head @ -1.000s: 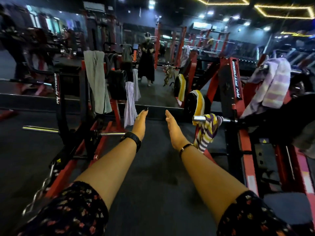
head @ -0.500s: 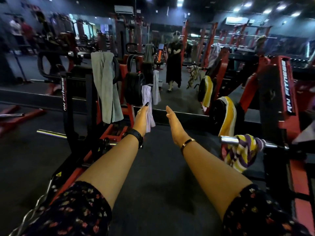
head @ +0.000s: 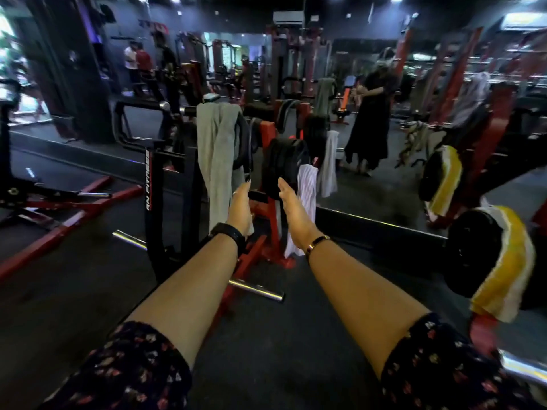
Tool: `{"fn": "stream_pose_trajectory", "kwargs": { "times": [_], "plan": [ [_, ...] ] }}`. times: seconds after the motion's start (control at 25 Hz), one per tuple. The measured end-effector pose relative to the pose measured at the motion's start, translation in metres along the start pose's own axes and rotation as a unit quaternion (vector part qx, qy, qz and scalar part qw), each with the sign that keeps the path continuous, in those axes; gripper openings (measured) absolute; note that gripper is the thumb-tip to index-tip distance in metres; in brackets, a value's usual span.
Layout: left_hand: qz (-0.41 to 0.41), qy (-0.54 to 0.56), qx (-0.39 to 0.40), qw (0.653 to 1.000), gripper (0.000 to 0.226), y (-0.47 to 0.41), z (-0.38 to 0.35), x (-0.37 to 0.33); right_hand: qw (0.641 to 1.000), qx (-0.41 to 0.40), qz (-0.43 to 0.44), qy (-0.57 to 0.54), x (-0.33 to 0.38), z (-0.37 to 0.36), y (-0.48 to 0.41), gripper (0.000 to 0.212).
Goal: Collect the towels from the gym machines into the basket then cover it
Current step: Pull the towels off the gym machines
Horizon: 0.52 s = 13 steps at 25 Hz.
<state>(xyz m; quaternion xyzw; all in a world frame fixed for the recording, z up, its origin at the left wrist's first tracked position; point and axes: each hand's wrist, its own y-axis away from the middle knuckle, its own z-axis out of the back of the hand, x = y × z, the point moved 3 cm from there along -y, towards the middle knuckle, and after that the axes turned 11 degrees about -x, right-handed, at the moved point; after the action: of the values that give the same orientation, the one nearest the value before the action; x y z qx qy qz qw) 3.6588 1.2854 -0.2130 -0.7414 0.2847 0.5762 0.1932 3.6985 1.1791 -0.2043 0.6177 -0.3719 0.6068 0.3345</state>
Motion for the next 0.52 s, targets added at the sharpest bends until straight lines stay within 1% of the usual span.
{"fn": "stream_pose_trajectory", "kwargs": {
  "times": [0.12,0.24,0.36,0.4,0.52],
  "plan": [
    [-0.008,-0.021,-0.046,0.999,0.054,-0.054,0.001,-0.002,0.999,0.047,-0.022,-0.008,-0.003,-0.015,-0.057,0.051],
    [-0.003,0.014,-0.083,0.996,0.056,-0.11,0.001,-0.007,0.996,0.089,-0.02,-0.008,0.003,-0.026,-0.116,0.05],
    [-0.021,0.05,-0.104,0.993,0.04,-0.152,-0.003,-0.011,0.99,0.142,0.001,0.011,0.0,-0.04,-0.178,0.05],
    [-0.027,0.048,-0.113,0.992,0.039,-0.167,-0.006,-0.015,0.987,0.157,-0.001,0.013,0.003,-0.045,-0.195,0.05],
    [-0.064,-0.029,-0.134,0.988,0.035,-0.206,-0.013,-0.029,0.982,0.187,0.03,-0.004,0.016,-0.062,-0.236,0.048]
  ]
}}
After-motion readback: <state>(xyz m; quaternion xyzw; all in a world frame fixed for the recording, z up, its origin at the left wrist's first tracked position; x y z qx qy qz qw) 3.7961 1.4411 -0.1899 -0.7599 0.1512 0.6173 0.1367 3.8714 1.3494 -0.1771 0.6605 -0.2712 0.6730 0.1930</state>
